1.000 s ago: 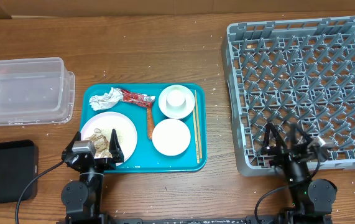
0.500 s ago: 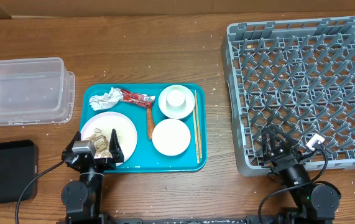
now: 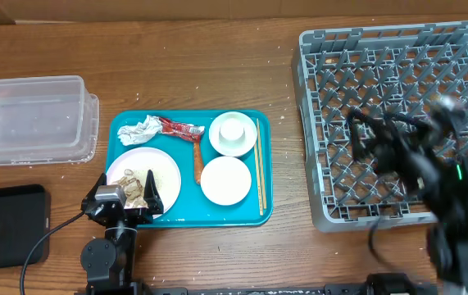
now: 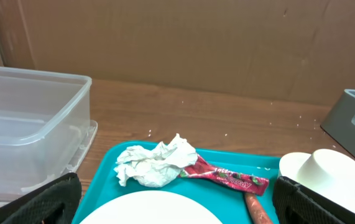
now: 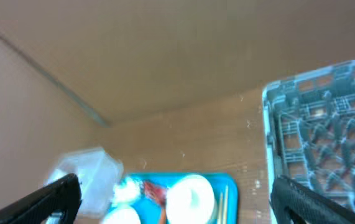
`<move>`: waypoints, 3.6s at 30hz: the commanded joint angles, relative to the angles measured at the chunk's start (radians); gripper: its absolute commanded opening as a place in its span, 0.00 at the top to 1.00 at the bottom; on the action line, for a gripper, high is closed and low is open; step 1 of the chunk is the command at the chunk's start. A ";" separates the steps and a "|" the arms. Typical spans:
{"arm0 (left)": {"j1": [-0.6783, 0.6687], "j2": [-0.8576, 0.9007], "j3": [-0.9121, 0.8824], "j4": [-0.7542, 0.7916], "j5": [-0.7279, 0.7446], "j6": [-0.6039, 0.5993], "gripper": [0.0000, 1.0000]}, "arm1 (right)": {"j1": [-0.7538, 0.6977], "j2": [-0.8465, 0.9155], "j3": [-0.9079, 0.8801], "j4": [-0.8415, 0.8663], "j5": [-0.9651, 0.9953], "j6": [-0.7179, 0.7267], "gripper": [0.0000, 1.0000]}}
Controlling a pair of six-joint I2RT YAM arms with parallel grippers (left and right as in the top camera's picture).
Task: Sort waste into correct bins and load items into the dishwasher
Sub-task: 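Grasp the upper white bowl on the tray with the right gripper, then carry the white bowl to the rack's right edge and release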
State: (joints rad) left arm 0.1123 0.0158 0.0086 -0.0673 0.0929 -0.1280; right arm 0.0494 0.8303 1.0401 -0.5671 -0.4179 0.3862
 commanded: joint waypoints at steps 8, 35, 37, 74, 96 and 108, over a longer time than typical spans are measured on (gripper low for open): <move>0.003 -0.010 -0.004 -0.003 0.002 -0.007 0.00 | 0.611 0.831 0.557 -0.415 0.626 -0.158 0.00; 0.003 -0.010 -0.004 -0.003 0.002 -0.007 0.00 | 0.656 1.204 0.582 -0.200 0.590 0.008 0.00; 0.003 -0.010 -0.004 -0.002 0.002 -0.007 0.00 | 0.656 1.220 0.583 -0.196 0.546 0.008 0.00; 0.003 -0.010 -0.004 -0.002 0.002 -0.007 0.00 | -0.078 0.571 0.572 -0.544 0.782 0.078 0.30; 0.003 -0.010 -0.004 -0.002 0.002 -0.007 0.00 | -0.361 0.773 0.482 -0.550 0.543 0.087 0.11; 0.003 -0.010 -0.004 -0.002 0.002 -0.007 0.00 | -0.031 0.735 0.488 -0.473 -0.142 -0.132 0.00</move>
State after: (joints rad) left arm 0.1120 0.0158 0.0086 -0.0673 0.0929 -0.1280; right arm -0.1322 1.5940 1.5127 -1.0771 -0.5018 0.2863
